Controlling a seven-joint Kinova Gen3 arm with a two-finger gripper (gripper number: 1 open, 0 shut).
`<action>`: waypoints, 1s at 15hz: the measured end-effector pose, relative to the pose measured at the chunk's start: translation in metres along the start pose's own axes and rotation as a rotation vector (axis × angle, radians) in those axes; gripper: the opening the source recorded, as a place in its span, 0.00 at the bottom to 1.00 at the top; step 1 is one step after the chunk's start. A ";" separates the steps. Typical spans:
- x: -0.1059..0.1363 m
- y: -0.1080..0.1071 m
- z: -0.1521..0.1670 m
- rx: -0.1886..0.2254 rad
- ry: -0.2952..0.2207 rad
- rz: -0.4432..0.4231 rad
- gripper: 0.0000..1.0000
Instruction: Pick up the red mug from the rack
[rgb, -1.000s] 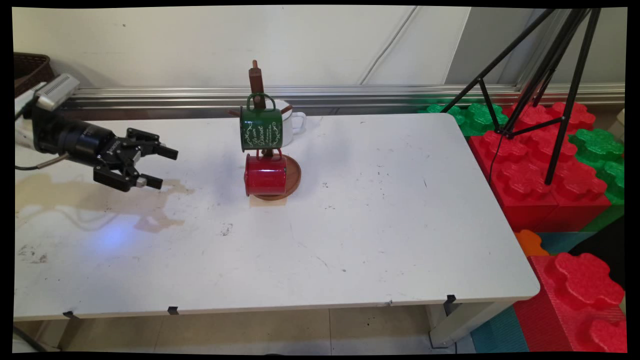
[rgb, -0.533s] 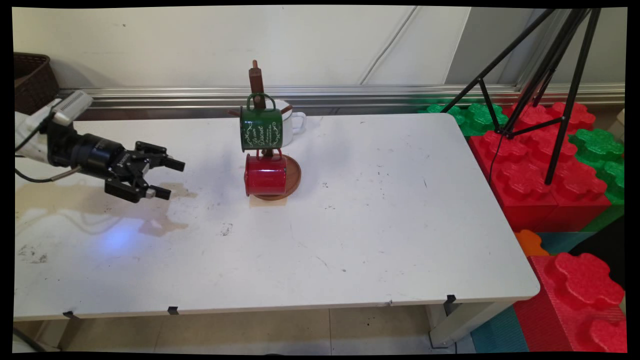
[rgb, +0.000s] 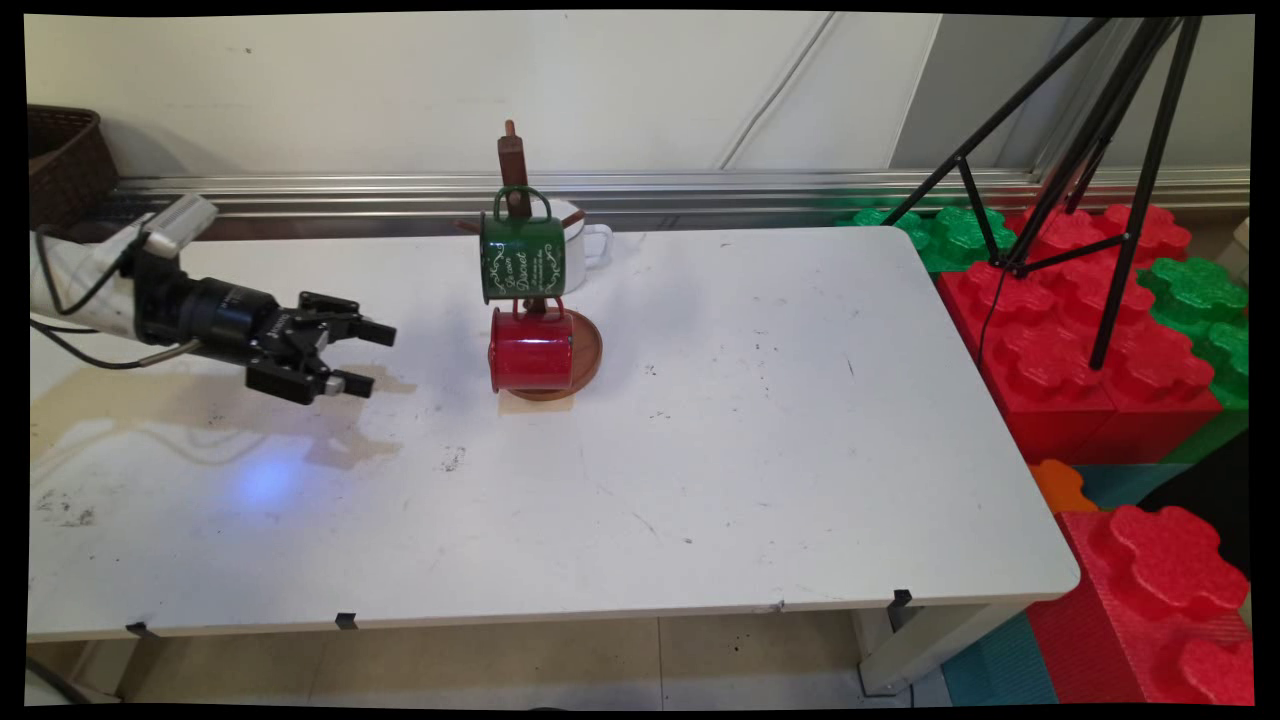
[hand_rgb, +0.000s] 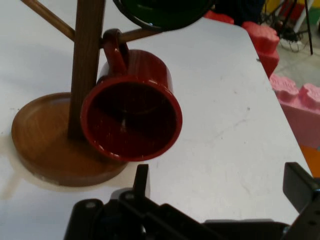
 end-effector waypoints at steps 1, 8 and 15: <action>-0.001 -0.001 0.004 0.000 0.008 -0.007 1.00; -0.007 -0.007 0.033 -0.008 0.046 -0.037 1.00; -0.010 -0.016 0.061 -0.006 0.066 -0.044 1.00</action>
